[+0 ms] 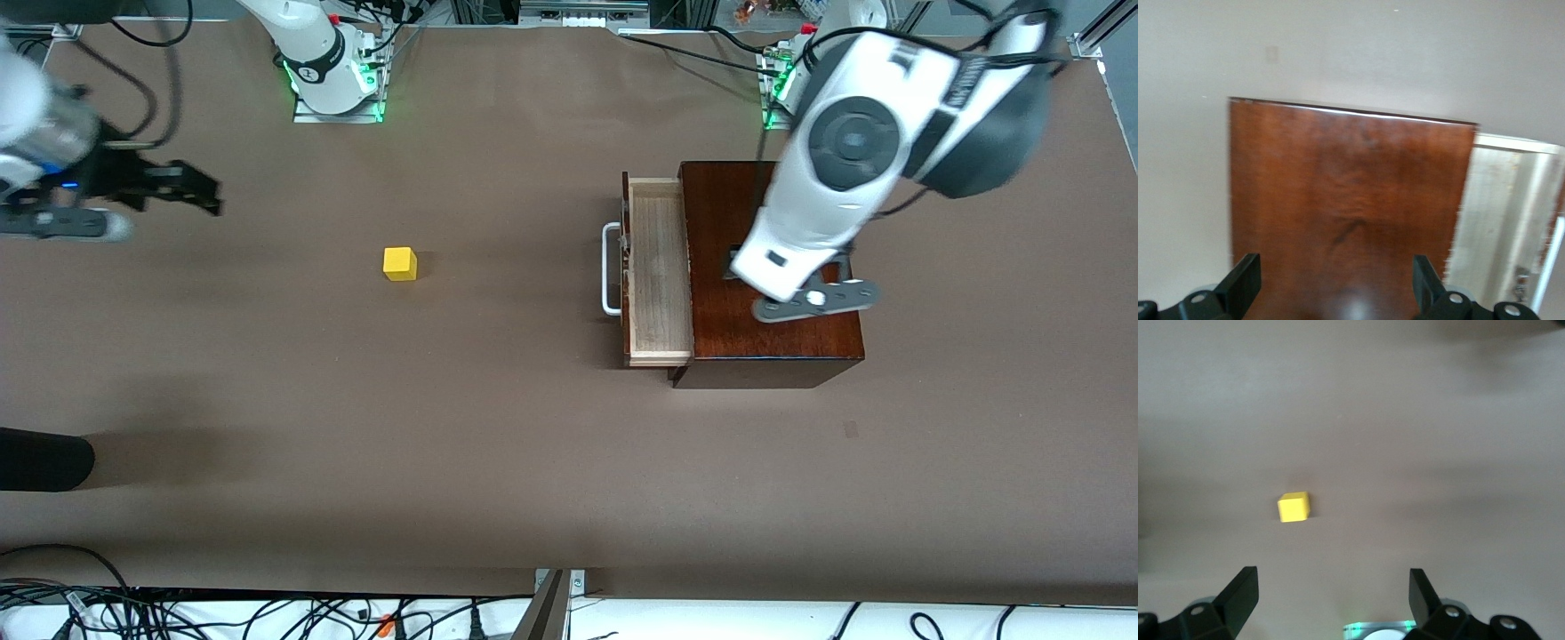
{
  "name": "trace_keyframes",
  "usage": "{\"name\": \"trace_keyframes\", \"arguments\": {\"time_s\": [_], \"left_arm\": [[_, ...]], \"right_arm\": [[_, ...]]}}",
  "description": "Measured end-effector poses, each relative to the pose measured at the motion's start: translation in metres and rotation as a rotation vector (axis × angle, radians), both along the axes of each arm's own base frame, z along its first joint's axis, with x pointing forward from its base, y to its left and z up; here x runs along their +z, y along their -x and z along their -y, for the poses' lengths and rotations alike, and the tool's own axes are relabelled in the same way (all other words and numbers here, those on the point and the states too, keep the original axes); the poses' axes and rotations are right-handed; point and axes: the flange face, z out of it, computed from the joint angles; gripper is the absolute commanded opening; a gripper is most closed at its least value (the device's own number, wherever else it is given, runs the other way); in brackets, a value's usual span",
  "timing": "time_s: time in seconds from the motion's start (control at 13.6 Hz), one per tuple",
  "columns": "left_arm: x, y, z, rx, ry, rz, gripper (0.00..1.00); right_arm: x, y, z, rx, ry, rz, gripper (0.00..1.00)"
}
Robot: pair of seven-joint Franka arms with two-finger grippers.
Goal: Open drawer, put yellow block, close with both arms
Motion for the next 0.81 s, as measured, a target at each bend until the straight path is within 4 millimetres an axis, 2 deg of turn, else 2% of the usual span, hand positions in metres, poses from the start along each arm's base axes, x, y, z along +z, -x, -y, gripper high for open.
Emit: {"name": "trace_keyframes", "arguments": {"time_s": [0.15, 0.22, 0.29, 0.44, 0.59, 0.81], "left_arm": [[0.014, -0.006, -0.033, -0.062, 0.015, -0.009, 1.00], [0.024, -0.007, -0.050, -0.095, 0.032, -0.010, 1.00], [0.034, -0.008, -0.068, -0.115, 0.056, -0.012, 1.00], [0.055, -0.005, -0.113, -0.134, 0.105, -0.007, 1.00], [0.074, 0.005, -0.157, -0.140, 0.116, 0.014, 1.00], [0.102, 0.025, -0.201, -0.149, 0.121, 0.093, 1.00]], "right_arm": [[-0.012, 0.019, -0.055, -0.007, 0.020, -0.020, 1.00], [-0.019, 0.032, -0.075, -0.011, 0.025, -0.025, 1.00], [-0.026, 0.046, -0.088, -0.022, 0.018, -0.024, 1.00], [-0.046, 0.075, -0.096, -0.043, 0.000, 0.000, 1.00], [-0.071, 0.103, -0.089, -0.067, 0.000, 0.013, 1.00], [-0.114, 0.124, -0.076, -0.095, 0.004, 0.039, 1.00]]}}
